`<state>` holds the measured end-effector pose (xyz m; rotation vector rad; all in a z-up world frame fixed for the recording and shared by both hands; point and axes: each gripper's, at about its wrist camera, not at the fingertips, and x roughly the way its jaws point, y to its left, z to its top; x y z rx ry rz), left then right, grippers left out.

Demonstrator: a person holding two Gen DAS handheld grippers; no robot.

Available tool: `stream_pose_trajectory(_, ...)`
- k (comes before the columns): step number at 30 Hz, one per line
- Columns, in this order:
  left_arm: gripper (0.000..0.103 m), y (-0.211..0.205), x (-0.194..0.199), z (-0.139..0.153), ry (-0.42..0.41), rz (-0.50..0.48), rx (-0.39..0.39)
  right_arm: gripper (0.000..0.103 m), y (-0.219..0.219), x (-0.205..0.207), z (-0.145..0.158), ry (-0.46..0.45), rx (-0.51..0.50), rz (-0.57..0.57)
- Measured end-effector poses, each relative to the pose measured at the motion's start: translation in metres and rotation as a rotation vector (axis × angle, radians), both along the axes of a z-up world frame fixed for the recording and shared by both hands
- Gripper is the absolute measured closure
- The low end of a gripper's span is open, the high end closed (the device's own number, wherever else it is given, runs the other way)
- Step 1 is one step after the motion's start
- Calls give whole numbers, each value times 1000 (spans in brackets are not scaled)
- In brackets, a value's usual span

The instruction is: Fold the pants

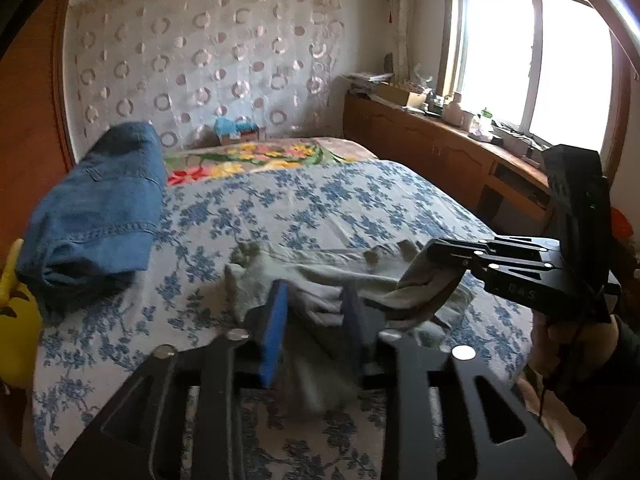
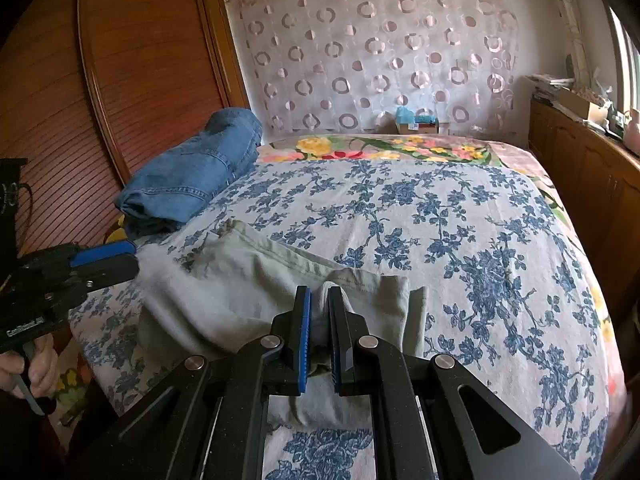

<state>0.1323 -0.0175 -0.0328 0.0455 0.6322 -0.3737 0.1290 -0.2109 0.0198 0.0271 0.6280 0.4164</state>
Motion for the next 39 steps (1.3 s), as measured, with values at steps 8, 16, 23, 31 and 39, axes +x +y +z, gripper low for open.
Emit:
stream_pose_trajectory(8,55,10,3,-9,35,33,5,93,0,2,2,-27,-14,-18)
stream_pose_trajectory(16,55,17,-8,-30,81,39,-21,75,-29,-14,8,-47,3,-85)
stream_pose_trajectory(23,56,8,-10,-43,103,5,0,75,-38,-26,-9,26,-27,-56)
stream_pose_trajectory(31,57,-3,-6,-60,148,-3,50,75,-38,-18,-34,119,-33,-49)
stream_pose_trajectory(39,57,-4,-4,-65,156,3,58,85,-35,-20,-34,116,-33,-19)
